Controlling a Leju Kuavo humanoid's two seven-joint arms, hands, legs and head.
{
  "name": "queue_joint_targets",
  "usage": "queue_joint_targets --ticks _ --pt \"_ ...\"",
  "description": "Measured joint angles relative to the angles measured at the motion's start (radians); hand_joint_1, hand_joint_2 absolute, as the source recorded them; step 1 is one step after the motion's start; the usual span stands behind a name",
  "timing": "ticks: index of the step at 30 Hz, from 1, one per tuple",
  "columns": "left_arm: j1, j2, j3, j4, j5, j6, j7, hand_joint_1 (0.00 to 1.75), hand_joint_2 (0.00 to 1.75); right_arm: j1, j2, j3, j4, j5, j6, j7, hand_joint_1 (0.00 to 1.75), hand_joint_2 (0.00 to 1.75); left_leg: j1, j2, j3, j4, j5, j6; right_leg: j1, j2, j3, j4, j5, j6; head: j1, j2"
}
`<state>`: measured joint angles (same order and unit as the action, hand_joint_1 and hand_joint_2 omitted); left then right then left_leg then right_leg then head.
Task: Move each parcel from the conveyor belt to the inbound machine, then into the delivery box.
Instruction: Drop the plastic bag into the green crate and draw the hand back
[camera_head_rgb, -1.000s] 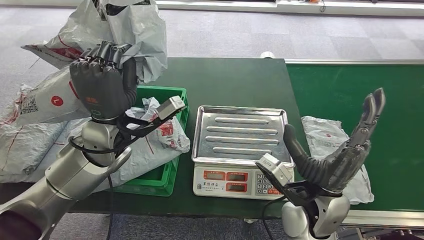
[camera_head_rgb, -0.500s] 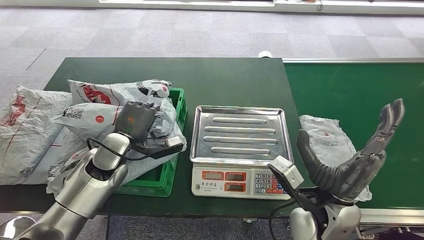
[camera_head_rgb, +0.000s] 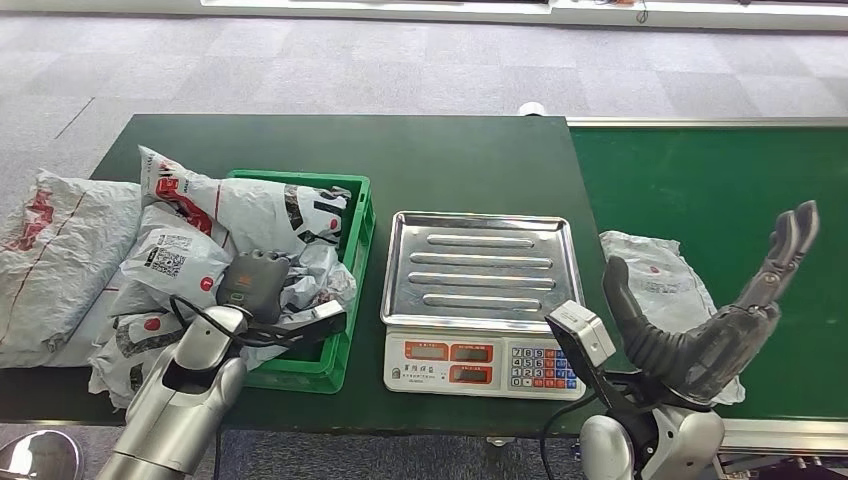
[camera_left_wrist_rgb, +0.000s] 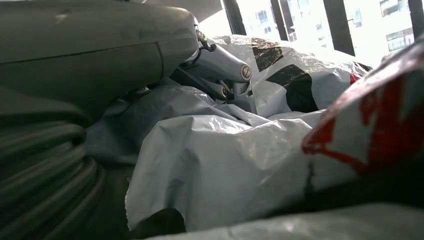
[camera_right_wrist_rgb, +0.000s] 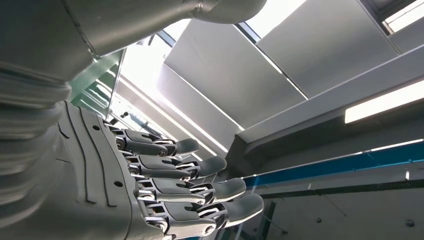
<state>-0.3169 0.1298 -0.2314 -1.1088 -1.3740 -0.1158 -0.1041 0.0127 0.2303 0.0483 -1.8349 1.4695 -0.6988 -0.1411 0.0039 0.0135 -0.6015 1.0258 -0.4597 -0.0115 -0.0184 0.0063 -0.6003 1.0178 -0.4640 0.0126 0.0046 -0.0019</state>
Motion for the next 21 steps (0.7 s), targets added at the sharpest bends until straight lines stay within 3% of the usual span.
queue_joint_targets --ticks 4,14,21 --pt "0.027 -0.006 0.017 -0.026 0.038 -0.008 -0.036 0.00 1.75 -0.001 -0.003 0.001 0.000 0.008 0.000 0.006 0.00 1.75 0.000 0.000 0.000 0.000 0.000 0.000 0.000 0.000 0.000 0.000 0.000 0.000 0.000 0.000" --pt "0.034 -0.046 0.058 -0.147 0.011 0.183 -0.018 0.00 1.75 0.008 -0.017 0.018 -0.027 0.035 0.000 0.054 0.00 1.75 0.000 -0.001 0.000 0.000 0.000 0.000 0.000 -0.002 0.000 0.000 0.000 0.000 0.000 0.000" --pt "0.033 -0.063 0.072 -0.182 0.011 0.205 -0.018 0.00 1.75 0.012 -0.023 0.021 -0.032 0.035 0.000 0.055 0.00 1.75 0.000 -0.001 0.000 0.000 0.000 0.000 0.000 -0.002 0.000 0.000 0.000 0.000 0.000 0.000"
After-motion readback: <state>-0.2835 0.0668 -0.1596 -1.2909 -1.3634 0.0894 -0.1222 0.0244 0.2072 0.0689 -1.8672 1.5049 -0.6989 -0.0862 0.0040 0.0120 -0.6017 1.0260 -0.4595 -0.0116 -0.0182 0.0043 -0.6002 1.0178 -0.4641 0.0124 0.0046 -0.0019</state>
